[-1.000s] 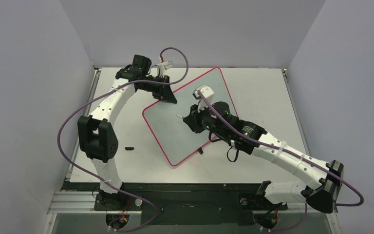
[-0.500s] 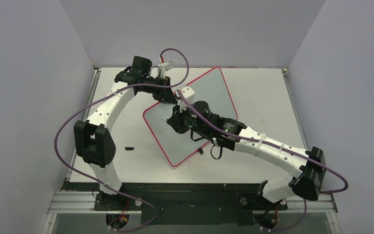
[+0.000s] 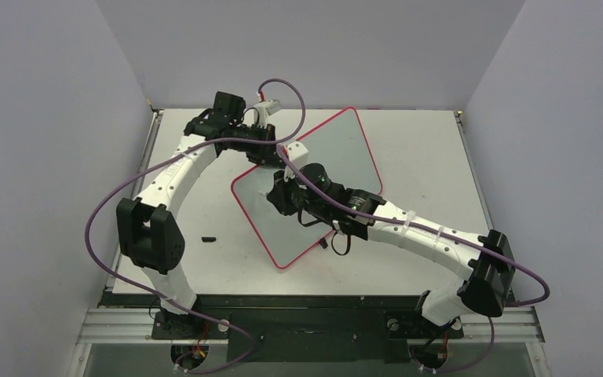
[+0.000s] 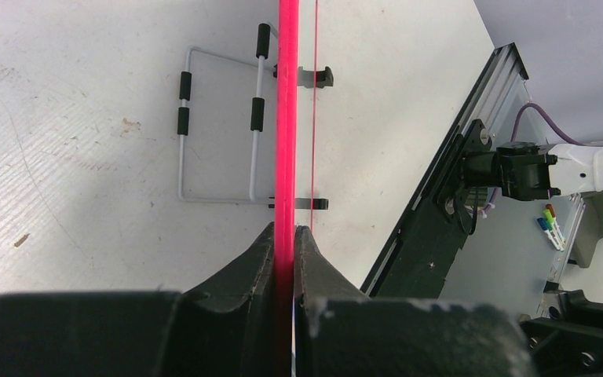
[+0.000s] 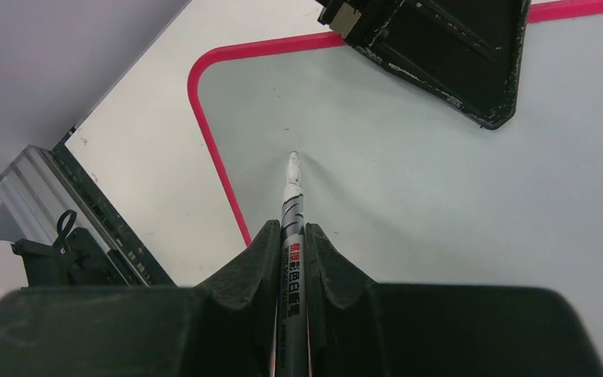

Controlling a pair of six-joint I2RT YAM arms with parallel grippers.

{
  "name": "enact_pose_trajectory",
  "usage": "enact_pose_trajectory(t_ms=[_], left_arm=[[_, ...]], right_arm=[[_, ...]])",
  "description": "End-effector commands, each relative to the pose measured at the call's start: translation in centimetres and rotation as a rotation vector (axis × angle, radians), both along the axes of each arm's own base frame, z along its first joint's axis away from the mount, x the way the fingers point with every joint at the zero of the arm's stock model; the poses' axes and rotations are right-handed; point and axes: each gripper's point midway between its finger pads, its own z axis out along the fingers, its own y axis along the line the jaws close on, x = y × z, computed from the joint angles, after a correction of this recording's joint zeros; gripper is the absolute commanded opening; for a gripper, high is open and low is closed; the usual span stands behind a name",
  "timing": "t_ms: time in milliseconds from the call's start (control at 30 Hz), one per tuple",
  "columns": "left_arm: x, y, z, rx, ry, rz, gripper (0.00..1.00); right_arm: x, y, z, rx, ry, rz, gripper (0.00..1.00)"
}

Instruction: Write a sentence on the whiteboard

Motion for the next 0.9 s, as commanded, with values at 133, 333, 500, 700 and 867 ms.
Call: enact_pose_trajectory(t_ms=[133,333,500,700,867], left_arm=[[1.4,1.0,0.4,0.08,-0.138,0.04,0.0],[1.1,1.0,0.3,0.081,-0.142,0.041,0.0],[1.0,0.8,0.4,0.081,-0.144,0.036,0.0],[1.0,0.7,0.3,0.082,-0.142,0.033,0.0],[1.0,0.7,0.2,0.084,-0.139,0.037,0.0]], right_arm=[[1.0,1.1,1.5,0.058,-0.026,-0.04,0.0],[1.9,0.0,0.6,0.026,-0.031,-0.097,0.0],[3.1,-1.2,0.5,0.02,-0.031,-0.142,0.0],[3.8,-2.0,1.0,0.015,-0.044,-0.173,0.0],[3.7,-2.1,1.5,0.011,-0.047,-0.165,0.0]])
